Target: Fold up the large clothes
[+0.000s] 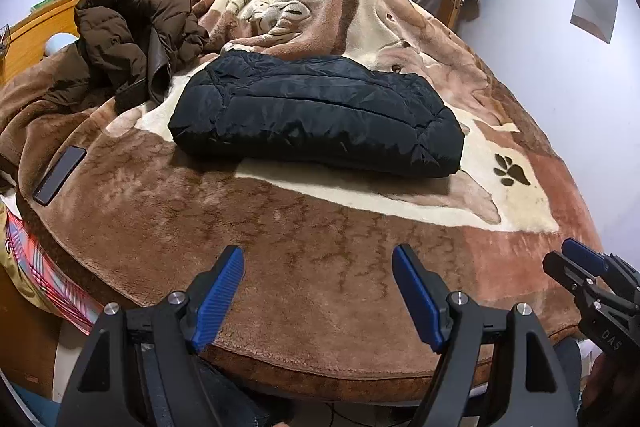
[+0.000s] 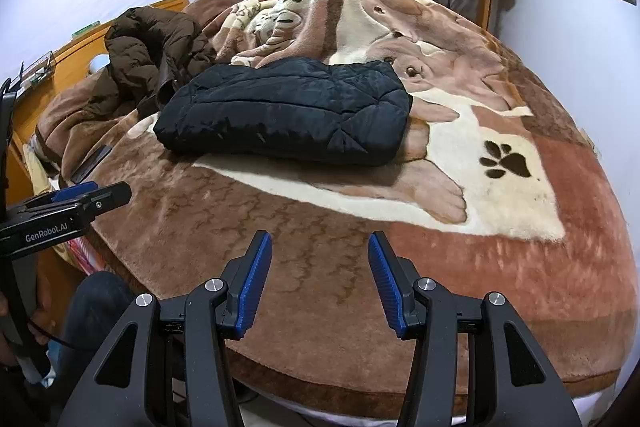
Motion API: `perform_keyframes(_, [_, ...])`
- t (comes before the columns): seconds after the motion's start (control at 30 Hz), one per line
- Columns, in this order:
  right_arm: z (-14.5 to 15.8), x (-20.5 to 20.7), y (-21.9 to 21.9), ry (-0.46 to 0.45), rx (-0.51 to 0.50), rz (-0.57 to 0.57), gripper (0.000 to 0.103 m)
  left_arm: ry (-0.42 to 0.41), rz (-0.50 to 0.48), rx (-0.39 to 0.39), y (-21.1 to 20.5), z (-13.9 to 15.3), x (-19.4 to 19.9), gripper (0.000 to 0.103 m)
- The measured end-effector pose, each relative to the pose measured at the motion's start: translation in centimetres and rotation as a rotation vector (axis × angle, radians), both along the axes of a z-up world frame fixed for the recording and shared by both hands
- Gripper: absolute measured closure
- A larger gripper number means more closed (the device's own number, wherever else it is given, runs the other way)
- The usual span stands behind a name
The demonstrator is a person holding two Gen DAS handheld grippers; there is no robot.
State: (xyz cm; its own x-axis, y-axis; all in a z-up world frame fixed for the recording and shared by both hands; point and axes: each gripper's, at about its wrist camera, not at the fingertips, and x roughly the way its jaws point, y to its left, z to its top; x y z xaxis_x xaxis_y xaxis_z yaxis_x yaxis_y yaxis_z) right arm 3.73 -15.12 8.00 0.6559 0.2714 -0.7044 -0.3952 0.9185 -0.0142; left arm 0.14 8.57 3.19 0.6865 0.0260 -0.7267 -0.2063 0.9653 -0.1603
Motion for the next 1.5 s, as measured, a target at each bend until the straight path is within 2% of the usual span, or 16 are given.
perform_keyframes(0.4, [-0.3, -0.1, 0.5, 0.015, -0.017, 0.007, 0.052, 0.008, 0.014, 0.032, 0.1, 0.1, 0.0, 0.025])
perform_keyframes(1.5, [-1.2, 0.0, 0.6, 0.038, -0.028, 0.012, 0.052, 0.031, 0.021, 0.057, 0.1, -0.6, 0.3, 0.025])
